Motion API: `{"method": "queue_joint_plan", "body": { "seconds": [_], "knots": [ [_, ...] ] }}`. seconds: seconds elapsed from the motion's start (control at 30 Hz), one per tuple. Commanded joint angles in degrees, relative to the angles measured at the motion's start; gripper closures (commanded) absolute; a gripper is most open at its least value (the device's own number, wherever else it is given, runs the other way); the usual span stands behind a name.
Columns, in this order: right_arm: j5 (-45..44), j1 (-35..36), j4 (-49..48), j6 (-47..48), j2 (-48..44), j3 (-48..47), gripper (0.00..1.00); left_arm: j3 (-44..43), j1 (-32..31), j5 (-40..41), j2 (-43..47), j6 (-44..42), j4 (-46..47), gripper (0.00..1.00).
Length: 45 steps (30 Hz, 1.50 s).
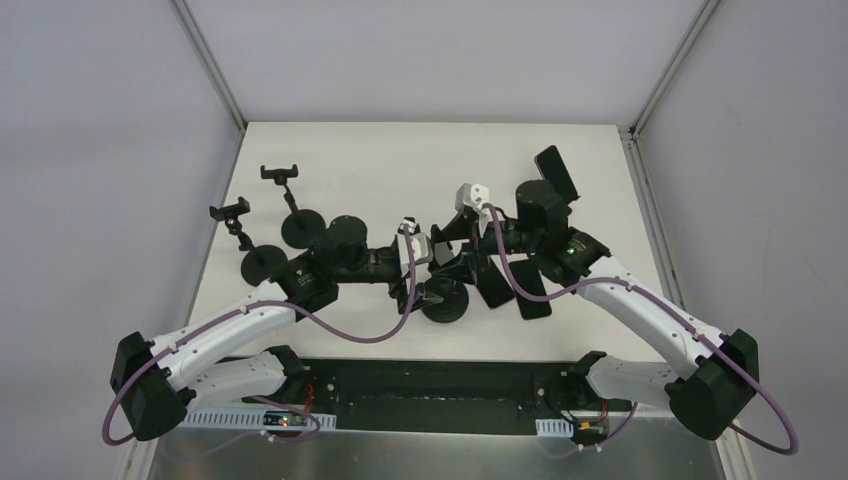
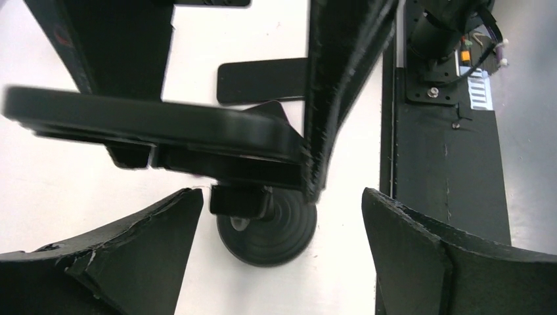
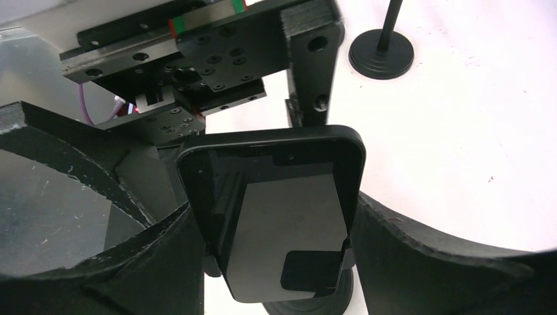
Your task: Remove the phone from the phone stand
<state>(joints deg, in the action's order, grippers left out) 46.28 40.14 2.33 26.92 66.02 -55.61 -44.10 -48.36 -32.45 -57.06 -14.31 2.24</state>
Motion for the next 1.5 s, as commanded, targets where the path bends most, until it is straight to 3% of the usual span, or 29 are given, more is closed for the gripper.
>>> {"method": "queue_joint_plan", "body": {
  "seconds": [0.0, 0.4, 0.63, 1.0, 1.07, 1.27, 1.47],
  "knots": [
    [2.35, 1.45, -10.57, -3.47, -2.11, -0.99, 1.00, 0.28, -0.45, 2.54, 0.14, 1.21, 7.30, 0.02],
    [-21.52, 6.15, -18.72, -15.19, -0.65, -0.01, 1.00, 1.82, -0.49, 5.78, 0.37, 6.19, 15.71, 0.01],
    [-26.57, 8.42, -19.19, -17.27, 0.07, -0.11, 1.00, 3.49, -0.51, 10.72, 0.42, 7.64, 19.23, 0.04],
    [-27.49, 9.23, -18.88, -17.68, -0.89, 1.36, 1.00, 3.23, -0.48, 11.77, 0.47, 9.27, 20.20, 0.40],
    [-27.34, 9.25, -18.91, -17.85, -1.10, 1.59, 1.00, 3.23, -0.48, 10.53, 0.55, 9.33, 20.23, 0.51],
    [-26.09, 9.25, -18.94, -17.80, -1.42, 2.29, 1.00, 3.23, -0.51, 9.24, 0.64, 10.64, 20.24, 0.99],
    [-28.50, 9.25, -18.60, -16.70, -2.05, 3.91, 1.00, 4.02, -0.29, 9.96, -0.49, 11.22, 20.20, 1.00]
  ]
}}
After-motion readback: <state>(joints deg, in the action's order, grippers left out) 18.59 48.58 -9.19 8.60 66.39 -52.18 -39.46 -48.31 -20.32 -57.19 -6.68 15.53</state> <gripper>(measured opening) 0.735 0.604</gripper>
